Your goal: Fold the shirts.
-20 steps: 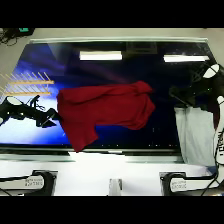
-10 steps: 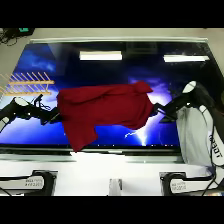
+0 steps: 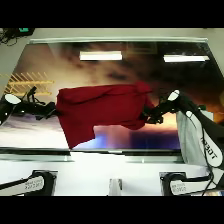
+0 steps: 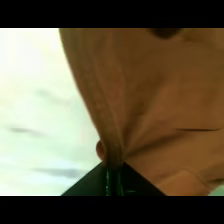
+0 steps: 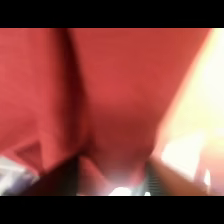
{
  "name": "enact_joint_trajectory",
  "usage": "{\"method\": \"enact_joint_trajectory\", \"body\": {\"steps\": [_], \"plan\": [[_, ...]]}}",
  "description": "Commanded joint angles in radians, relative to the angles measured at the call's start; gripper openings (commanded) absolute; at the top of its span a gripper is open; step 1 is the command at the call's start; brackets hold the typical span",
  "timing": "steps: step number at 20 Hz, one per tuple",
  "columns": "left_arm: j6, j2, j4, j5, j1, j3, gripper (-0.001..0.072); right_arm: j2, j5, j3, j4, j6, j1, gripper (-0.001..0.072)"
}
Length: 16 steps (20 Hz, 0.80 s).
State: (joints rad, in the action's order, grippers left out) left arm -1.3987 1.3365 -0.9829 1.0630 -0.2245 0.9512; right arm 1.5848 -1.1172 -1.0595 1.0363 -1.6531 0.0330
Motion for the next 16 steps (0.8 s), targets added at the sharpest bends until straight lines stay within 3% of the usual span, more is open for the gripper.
{"method": "enact_joint_trajectory", "body": {"steps": [1, 7, 10, 12, 14, 16], "plan": [[0.003, -0.092, 0.001, 0.002, 0.0, 0.002, 0.0034, 0.003, 0.092, 0.004, -0.014, -0.051, 0.028, 0.0022], [0.029, -0.378, 0.029, -0.105, 0.0, 0.181, 0.0034, -0.246, 0.05, -0.229, 0.014, 0.111, -0.055, 0.002], [0.029, -0.539, 0.122, -0.352, 0.0, 0.433, 0.0034, -0.435, 0.101, -0.506, 0.016, 0.195, -0.119, 0.0021], [0.029, -0.62, 0.131, -0.532, 0.0, 0.603, 0.0034, -0.572, 0.208, -0.654, 0.054, 0.357, -0.129, 0.0022], [0.029, -0.671, 0.131, -0.562, 0.0, 0.708, 0.0034, -0.691, 0.305, -0.697, 0.077, 0.343, -0.129, 0.0022], [0.027, -0.724, 0.131, -0.508, 0.0, 0.733, 0.0034, -0.789, 0.302, -0.697, 0.1, 0.29, -0.129, 0.0022]]}}
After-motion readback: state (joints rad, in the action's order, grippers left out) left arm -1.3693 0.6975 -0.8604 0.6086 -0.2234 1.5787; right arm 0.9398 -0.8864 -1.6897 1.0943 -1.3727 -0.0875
